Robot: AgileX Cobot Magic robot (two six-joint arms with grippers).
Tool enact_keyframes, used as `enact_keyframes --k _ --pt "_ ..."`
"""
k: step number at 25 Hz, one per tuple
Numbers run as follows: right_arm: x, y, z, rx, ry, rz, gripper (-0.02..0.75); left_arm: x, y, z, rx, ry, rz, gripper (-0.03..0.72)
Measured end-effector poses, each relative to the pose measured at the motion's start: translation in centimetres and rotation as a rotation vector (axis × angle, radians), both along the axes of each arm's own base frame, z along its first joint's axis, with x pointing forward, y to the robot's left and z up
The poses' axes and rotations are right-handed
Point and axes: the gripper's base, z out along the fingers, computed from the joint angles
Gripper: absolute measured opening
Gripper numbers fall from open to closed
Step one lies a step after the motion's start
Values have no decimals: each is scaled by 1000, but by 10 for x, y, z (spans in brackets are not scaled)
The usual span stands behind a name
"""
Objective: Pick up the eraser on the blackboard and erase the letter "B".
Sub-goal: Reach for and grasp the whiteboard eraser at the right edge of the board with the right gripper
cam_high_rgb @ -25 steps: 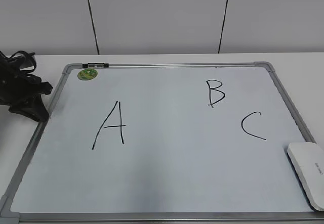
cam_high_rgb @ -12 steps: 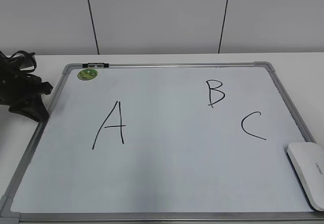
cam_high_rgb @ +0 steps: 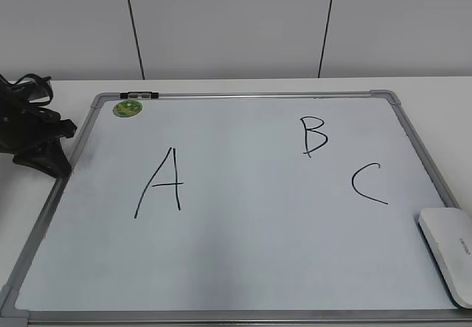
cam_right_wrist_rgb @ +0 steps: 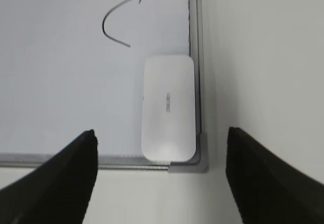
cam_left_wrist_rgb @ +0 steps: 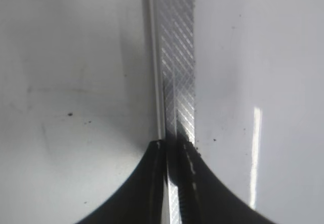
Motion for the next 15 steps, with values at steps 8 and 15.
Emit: enact_keyframes --k 8,15 --pt "41 -1 -15 1 217 19 587 0 0 0 0 0 0 33" --pt "61 3 -30 -4 307 45 587 0 0 0 0 0 0 33"
